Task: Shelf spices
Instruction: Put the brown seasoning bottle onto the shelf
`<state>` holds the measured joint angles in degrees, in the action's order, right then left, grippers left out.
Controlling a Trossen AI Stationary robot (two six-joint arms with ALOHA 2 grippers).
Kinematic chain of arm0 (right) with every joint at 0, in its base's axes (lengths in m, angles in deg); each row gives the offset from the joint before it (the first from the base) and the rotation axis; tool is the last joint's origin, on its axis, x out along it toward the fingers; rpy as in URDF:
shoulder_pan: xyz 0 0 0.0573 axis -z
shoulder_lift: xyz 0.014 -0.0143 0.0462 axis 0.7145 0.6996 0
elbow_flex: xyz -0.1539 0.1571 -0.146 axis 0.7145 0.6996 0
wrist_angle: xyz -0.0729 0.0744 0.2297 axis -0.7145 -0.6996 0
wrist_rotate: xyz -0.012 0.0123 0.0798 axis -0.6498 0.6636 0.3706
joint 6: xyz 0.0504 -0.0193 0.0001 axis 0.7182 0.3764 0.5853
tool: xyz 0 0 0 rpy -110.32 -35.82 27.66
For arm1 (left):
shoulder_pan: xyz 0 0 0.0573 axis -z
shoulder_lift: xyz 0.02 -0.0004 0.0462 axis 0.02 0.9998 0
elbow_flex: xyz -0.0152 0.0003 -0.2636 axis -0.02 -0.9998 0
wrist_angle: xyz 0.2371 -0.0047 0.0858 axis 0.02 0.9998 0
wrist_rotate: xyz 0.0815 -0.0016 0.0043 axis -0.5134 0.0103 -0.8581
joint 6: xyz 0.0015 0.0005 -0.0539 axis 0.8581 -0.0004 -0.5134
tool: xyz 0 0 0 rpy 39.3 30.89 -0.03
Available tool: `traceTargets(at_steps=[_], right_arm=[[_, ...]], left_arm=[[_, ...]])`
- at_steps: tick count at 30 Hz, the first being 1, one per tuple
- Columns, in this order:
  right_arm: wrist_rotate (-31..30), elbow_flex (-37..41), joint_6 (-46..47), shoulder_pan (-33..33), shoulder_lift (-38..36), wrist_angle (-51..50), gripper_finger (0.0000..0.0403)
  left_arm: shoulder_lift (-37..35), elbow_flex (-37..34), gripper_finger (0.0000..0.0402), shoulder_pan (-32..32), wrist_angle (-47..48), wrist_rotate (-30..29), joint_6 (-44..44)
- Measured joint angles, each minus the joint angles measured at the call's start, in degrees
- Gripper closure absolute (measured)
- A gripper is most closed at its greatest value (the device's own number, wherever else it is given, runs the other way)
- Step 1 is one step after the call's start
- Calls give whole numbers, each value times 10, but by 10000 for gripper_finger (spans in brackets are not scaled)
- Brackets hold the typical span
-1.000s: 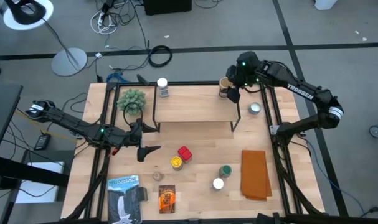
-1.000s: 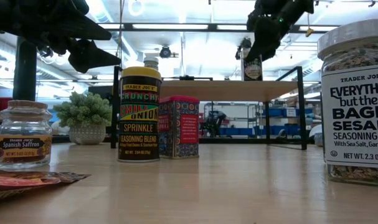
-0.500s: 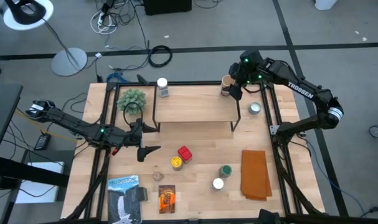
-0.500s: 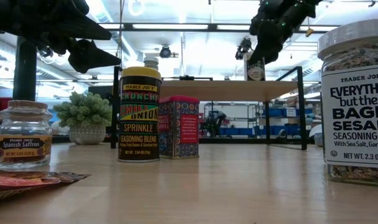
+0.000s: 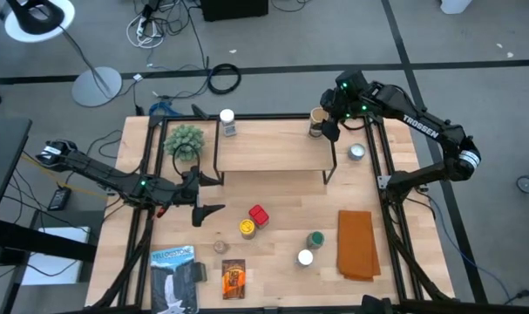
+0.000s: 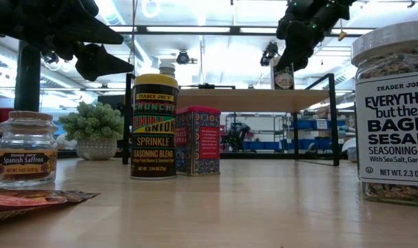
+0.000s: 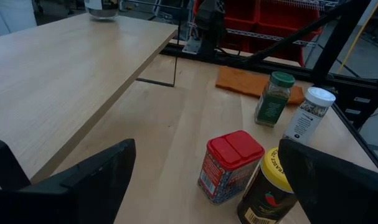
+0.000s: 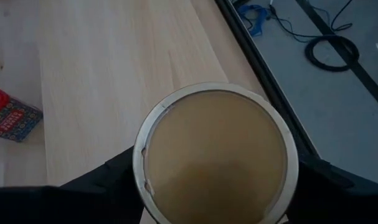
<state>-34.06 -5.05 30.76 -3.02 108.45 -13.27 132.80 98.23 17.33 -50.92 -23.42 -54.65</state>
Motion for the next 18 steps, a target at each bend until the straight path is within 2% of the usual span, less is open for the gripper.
traceTargets(at_steps=[6, 18], right_arm=[[1, 0, 13, -1, 0, -6, 99], [-6, 0, 27, -1, 0, 14, 101]], left_arm=[[0, 0, 3, 0, 0, 0, 0], [0, 0, 3, 0, 0, 0, 0]])
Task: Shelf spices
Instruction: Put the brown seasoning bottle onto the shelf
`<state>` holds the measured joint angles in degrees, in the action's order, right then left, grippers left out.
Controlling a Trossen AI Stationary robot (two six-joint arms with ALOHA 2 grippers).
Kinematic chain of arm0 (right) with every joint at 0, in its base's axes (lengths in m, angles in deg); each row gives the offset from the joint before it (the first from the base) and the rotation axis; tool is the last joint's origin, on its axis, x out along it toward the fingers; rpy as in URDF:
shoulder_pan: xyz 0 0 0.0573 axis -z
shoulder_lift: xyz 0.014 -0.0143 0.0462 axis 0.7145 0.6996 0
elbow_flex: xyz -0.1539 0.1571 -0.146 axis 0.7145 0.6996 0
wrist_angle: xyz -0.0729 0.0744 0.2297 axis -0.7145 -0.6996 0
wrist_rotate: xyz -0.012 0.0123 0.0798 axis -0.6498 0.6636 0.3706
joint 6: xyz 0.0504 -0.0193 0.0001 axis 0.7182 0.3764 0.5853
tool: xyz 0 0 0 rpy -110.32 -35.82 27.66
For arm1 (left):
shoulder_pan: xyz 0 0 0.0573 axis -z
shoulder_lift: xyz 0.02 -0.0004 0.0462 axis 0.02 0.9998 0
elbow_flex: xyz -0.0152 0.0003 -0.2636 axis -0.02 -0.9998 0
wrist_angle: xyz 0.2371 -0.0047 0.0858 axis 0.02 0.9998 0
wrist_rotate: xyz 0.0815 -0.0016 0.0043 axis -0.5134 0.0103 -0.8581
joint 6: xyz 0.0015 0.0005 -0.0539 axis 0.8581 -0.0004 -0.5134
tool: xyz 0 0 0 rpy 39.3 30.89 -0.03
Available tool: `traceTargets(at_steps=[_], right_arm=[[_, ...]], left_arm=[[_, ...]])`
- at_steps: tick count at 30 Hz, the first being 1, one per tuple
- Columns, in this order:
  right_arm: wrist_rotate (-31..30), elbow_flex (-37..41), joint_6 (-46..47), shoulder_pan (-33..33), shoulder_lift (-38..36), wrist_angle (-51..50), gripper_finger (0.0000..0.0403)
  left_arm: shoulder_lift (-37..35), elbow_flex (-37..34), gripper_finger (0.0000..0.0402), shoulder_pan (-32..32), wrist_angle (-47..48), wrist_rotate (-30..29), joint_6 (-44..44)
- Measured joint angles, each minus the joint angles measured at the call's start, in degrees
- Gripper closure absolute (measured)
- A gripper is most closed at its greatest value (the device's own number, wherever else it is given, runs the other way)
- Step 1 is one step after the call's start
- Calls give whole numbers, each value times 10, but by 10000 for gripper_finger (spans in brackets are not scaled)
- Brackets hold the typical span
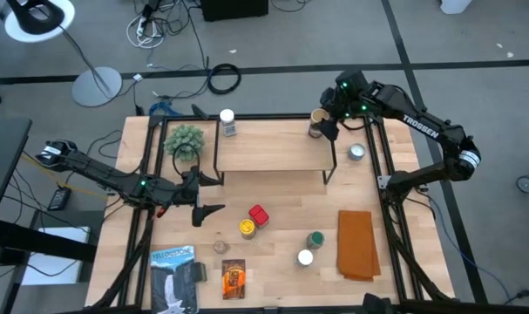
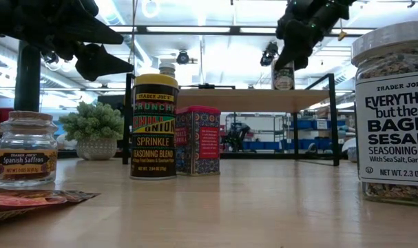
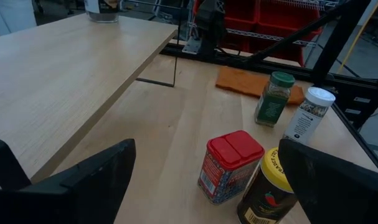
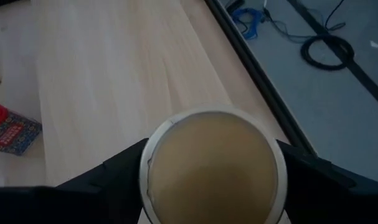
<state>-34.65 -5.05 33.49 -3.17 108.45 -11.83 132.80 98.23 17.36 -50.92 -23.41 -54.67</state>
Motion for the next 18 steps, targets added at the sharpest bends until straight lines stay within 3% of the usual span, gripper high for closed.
traceTargets(at_steps=[18], right_arm=[[-2, 0, -41, 0, 0, 3, 105]], left_arm=[[0, 0, 3, 0, 0, 0, -9]])
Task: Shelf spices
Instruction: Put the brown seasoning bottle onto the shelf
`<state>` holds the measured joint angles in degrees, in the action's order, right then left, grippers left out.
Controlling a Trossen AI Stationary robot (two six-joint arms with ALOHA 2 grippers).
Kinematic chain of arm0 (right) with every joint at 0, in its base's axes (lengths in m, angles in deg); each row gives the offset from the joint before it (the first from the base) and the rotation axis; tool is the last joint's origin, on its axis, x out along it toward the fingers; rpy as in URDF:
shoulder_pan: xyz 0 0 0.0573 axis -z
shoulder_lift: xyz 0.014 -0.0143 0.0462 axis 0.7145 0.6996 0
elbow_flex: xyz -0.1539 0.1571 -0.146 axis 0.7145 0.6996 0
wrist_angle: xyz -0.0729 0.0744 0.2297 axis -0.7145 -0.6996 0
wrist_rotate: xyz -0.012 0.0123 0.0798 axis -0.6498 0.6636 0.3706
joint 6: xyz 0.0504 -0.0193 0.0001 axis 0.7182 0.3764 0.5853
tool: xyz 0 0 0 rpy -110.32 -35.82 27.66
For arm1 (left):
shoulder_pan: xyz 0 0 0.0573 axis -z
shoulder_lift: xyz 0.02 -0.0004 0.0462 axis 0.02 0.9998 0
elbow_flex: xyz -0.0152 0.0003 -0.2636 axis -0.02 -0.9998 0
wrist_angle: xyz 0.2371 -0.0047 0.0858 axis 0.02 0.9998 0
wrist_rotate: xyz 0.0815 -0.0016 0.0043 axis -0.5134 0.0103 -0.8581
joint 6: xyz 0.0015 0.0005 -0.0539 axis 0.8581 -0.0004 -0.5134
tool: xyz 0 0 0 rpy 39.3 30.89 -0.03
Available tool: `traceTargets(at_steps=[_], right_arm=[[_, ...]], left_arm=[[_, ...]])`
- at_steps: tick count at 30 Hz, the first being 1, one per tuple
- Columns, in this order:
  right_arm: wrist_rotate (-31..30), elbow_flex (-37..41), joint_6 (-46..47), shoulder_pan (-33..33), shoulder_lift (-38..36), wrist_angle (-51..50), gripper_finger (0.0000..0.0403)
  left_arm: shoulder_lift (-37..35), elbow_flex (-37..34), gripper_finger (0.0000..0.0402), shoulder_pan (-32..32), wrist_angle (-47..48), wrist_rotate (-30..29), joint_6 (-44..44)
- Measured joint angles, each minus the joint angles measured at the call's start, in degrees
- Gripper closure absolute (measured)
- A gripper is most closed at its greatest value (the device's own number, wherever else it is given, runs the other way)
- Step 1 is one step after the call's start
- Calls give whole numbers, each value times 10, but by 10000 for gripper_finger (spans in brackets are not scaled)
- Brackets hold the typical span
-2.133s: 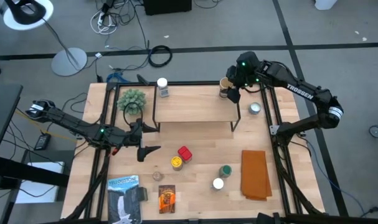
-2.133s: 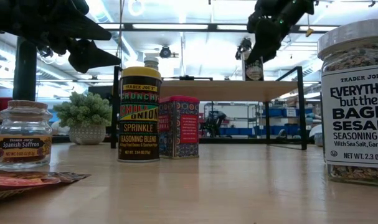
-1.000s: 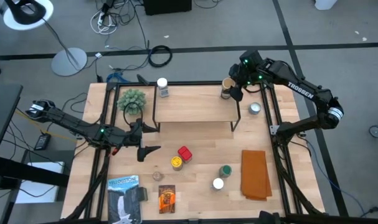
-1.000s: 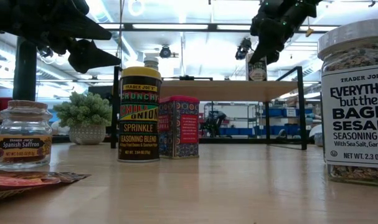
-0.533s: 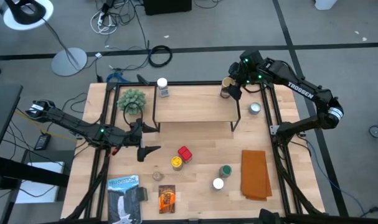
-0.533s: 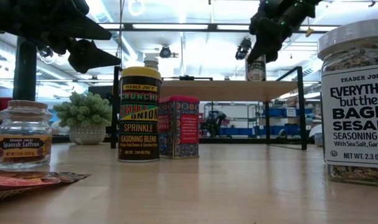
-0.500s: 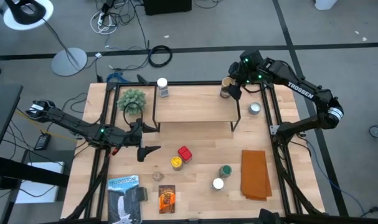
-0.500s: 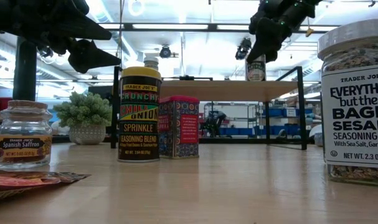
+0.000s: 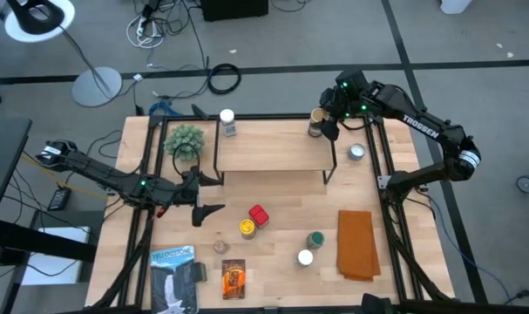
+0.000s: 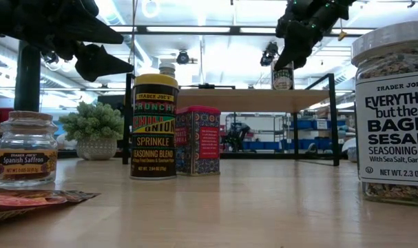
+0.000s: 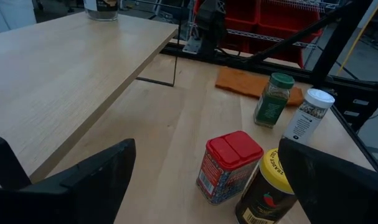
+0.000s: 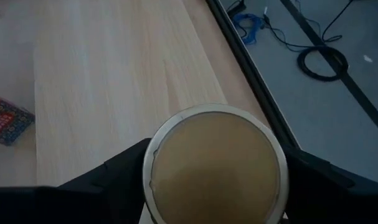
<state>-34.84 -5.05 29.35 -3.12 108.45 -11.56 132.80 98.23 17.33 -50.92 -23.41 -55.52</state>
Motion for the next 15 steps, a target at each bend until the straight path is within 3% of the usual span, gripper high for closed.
traceTargets(at_steps=[15], right_arm=[[1, 0, -50, 0, 0, -8, 105]], left_arm=[[0, 0, 3, 0, 0, 0, 0]])
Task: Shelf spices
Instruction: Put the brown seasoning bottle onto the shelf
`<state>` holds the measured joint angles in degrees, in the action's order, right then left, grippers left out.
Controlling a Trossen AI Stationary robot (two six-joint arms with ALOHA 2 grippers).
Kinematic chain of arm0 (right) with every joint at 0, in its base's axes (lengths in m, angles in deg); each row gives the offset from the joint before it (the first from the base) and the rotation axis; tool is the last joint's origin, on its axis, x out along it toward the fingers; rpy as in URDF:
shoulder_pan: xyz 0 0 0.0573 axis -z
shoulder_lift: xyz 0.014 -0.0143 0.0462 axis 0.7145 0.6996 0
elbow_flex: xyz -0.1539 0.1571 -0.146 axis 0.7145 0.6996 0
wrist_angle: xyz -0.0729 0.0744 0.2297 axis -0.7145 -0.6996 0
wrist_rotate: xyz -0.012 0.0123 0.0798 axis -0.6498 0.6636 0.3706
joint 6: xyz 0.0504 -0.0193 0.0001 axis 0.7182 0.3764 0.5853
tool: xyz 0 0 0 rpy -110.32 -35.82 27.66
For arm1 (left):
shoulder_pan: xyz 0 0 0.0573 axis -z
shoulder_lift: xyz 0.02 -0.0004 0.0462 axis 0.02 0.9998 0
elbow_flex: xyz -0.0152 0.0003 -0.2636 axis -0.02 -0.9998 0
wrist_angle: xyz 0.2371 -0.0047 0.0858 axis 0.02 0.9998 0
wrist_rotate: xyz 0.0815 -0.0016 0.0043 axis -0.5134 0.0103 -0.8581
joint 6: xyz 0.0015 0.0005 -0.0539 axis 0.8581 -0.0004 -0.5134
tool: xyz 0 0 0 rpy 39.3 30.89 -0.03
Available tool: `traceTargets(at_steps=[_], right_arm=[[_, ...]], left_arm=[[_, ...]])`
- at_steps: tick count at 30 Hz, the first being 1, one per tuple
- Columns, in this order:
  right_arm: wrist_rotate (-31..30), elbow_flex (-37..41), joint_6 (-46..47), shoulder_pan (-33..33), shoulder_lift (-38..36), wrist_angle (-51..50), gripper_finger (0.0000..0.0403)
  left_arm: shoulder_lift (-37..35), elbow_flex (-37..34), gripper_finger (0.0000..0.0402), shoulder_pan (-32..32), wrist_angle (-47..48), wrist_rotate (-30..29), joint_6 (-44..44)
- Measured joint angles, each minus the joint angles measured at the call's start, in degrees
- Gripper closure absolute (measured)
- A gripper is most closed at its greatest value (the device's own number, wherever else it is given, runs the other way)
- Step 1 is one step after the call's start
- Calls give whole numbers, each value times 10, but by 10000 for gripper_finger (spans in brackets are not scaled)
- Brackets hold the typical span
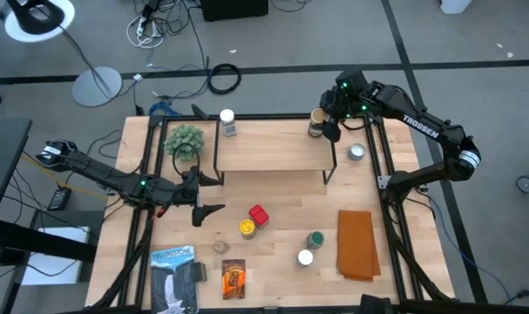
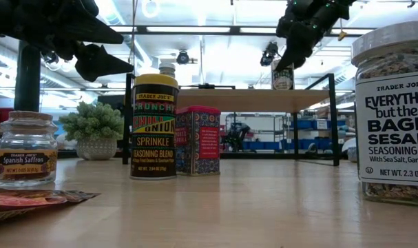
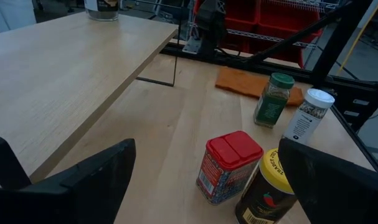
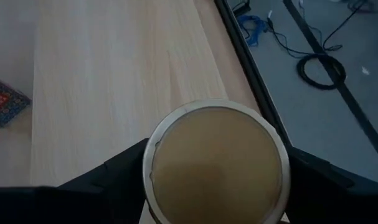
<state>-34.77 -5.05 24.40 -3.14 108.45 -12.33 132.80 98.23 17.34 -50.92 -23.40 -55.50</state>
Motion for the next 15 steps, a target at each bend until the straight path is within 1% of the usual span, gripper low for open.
traceTargets(at_steps=[5, 15], right_arm=[[1, 0, -39, 0, 0, 1, 105], [0, 0, -70, 0, 0, 6, 105]], left_arm=[[0, 0, 3, 0, 0, 0, 0], [0, 0, 3, 0, 0, 0, 0]])
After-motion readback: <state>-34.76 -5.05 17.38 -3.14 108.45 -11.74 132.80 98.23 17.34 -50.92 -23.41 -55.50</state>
